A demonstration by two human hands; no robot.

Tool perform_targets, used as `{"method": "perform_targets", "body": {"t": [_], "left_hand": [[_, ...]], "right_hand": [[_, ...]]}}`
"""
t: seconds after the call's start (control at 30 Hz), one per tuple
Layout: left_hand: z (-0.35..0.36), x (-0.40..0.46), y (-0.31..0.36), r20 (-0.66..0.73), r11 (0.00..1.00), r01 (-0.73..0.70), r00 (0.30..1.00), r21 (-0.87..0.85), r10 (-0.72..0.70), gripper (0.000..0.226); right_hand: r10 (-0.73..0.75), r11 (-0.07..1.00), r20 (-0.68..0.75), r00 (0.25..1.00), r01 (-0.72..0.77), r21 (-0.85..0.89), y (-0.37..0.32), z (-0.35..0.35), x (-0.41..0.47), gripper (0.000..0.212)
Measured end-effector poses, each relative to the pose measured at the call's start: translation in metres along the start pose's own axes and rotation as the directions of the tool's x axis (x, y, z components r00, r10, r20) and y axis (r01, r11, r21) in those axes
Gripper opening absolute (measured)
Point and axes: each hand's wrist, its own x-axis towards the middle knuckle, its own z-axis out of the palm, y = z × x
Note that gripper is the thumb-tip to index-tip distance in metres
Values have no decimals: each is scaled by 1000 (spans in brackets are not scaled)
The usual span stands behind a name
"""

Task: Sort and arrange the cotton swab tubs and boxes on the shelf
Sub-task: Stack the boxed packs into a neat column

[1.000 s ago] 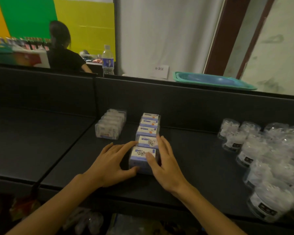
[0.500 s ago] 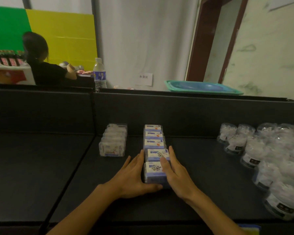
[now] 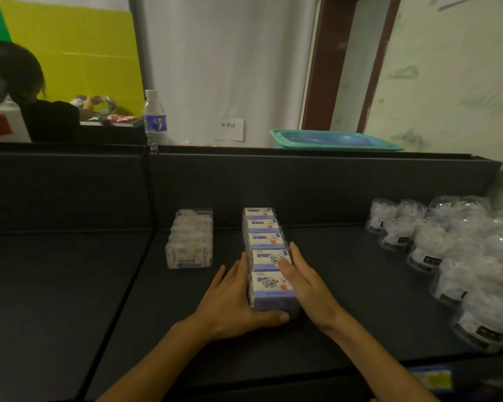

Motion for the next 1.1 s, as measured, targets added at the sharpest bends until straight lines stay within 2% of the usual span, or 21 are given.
{"method": "perform_targets", "body": {"t": [0.1,0.2,0.5,0.63,0.83,0.97,1.07,1.1], "left_hand": [[1,1,2,13,999,16,1000,31,-16,116],[1,0,5,12,998,21,1000,53,-21,111],[-3,-2,14,5,998,66,998,2,-66,97],[-3,-1,15,-16,996,89,996,-4,-89,106],[-4,-1,20,-1,992,126,992,-16,-126,103],[-8,-3,19,52,983,149,988,-107,-144,112],[-13,-6,21,93,960,174,983,-219,-156,121],[-15,-7,22,99,950,179,982,-257,-158,125]], "right_hand": [[-5,1000,14,1000,5,-9,2,3,1,40],[7,1000,36,999,-7,17,2,1,2,38],[-13,999,103,995,10,34,7,-6,8,63],[-12,999,148,989,7,33,6,-13,11,69],[0,1000,170,985,-3,17,8,-17,15,76],[7,1000,177,984,-11,18,8,-20,15,71],[33,999,157,987,-39,35,5,-27,17,55],[40,998,149,988,-46,34,4,-29,19,59]]}}
